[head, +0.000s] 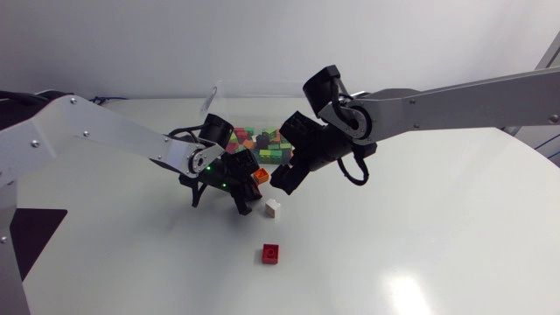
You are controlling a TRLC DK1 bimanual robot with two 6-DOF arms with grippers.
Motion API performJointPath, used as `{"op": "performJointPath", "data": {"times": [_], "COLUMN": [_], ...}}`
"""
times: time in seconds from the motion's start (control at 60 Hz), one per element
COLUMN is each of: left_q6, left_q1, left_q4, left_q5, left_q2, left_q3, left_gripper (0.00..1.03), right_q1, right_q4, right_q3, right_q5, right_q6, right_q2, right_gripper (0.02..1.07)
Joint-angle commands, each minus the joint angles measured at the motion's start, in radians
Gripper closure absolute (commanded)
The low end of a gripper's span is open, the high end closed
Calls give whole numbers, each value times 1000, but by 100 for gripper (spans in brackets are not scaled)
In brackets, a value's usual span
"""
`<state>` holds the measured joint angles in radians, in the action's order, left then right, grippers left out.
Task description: Place the duplo bricks in the container
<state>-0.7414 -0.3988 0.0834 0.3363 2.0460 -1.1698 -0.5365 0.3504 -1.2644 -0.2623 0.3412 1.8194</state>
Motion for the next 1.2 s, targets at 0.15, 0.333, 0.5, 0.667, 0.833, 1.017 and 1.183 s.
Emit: {"op": "performJointPath", "data": {"times": [0.15,0.333,0.5,0.667,0.833,1.017,1.183], "left_q6": [-21,-30,-27,-12,31,80,148], "left_q1": [43,83,120,155,186,218,224], "left_q4": [85,141,184,213,219,217,170], "left_q5": [29,46,56,89,115,138,138], "left_q2": [-164,-294,-397,-460,-489,-495,-468], "left_q3": [87,124,125,98,50,-11,-59], "left_gripper": [72,72,72,72,72,72,72], "right_q1": [-40,-74,-100,-115,-117,-125,-128], "right_q4": [62,124,176,237,279,338,375], "right_q3": [-4,-67,-150,-219,-279,-332,-328], "right_q5": [57,74,89,112,123,132,130], "right_q6": [19,12,-1,-7,-7,-2,4], "right_q2": [58,149,233,304,347,394,391], "right_gripper": [6,6,6,17,46,77,80]}}
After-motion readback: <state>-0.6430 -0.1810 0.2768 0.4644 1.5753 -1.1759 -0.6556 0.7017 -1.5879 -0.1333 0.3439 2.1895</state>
